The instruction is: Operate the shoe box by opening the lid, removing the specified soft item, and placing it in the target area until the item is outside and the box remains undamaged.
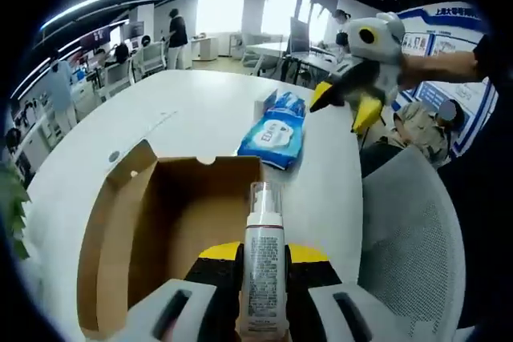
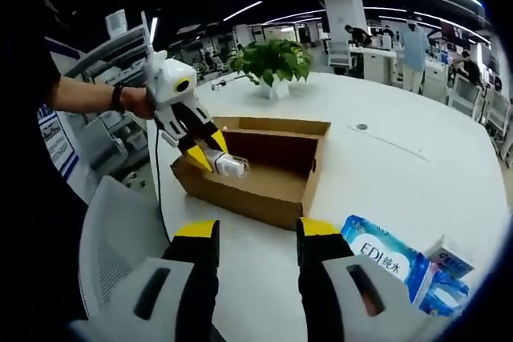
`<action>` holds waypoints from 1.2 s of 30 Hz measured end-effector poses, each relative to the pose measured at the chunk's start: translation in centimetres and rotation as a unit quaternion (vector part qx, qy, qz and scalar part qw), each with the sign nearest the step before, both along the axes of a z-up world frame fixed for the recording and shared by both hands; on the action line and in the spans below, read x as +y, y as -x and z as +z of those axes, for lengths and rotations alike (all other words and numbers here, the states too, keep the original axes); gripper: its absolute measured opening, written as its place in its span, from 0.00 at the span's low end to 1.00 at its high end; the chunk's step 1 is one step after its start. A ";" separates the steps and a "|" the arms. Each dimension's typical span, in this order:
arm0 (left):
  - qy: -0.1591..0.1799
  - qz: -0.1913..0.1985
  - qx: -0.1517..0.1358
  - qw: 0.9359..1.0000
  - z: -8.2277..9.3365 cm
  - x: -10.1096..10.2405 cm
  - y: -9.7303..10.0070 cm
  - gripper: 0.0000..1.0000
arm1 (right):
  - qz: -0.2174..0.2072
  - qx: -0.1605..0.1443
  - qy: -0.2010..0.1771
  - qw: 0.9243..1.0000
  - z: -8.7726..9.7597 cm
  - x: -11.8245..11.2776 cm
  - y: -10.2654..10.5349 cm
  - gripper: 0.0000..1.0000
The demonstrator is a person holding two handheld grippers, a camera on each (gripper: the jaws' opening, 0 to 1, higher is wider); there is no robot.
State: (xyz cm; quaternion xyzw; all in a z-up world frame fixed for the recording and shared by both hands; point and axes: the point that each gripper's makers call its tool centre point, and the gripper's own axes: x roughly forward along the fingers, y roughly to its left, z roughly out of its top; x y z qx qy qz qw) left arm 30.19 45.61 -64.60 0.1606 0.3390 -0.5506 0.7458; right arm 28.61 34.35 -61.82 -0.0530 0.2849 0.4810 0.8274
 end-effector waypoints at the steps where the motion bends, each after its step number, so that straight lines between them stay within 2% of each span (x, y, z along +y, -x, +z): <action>1: 0.004 -0.002 -0.001 1.000 0.2 -0.2 0.0 0.20 | 0.004 -0.002 -0.004 1.000 0.2 0.2 0.0 0.36; 4: 0.027 -0.027 -0.008 0.999 1.9 -1.9 0.7 0.20 | 0.021 -0.008 -0.016 1.000 0.8 0.9 0.1 0.37; 10: 0.053 -0.069 -0.019 0.996 4.2 -4.3 2.3 0.20 | 0.063 -0.027 -0.018 0.997 1.9 1.9 1.0 0.38; 18: 0.069 -0.112 -0.025 0.991 5.9 -6.5 4.1 0.20 | 0.095 -0.037 -0.029 0.994 2.7 2.6 1.8 0.32; 23: 0.085 -0.135 -0.021 0.987 7.1 -7.5 5.0 0.20 | 0.113 -0.040 -0.058 0.991 4.0 3.0 2.7 0.28; 31: 0.084 -0.162 -0.015 0.983 7.3 -8.2 5.7 0.20 | 0.140 -0.035 -0.059 0.988 4.2 3.1 3.8 0.21; 36: 0.079 -0.192 0.014 0.978 6.8 -8.2 6.9 0.20 | 0.163 -0.018 -0.058 0.985 4.2 3.3 5.3 0.18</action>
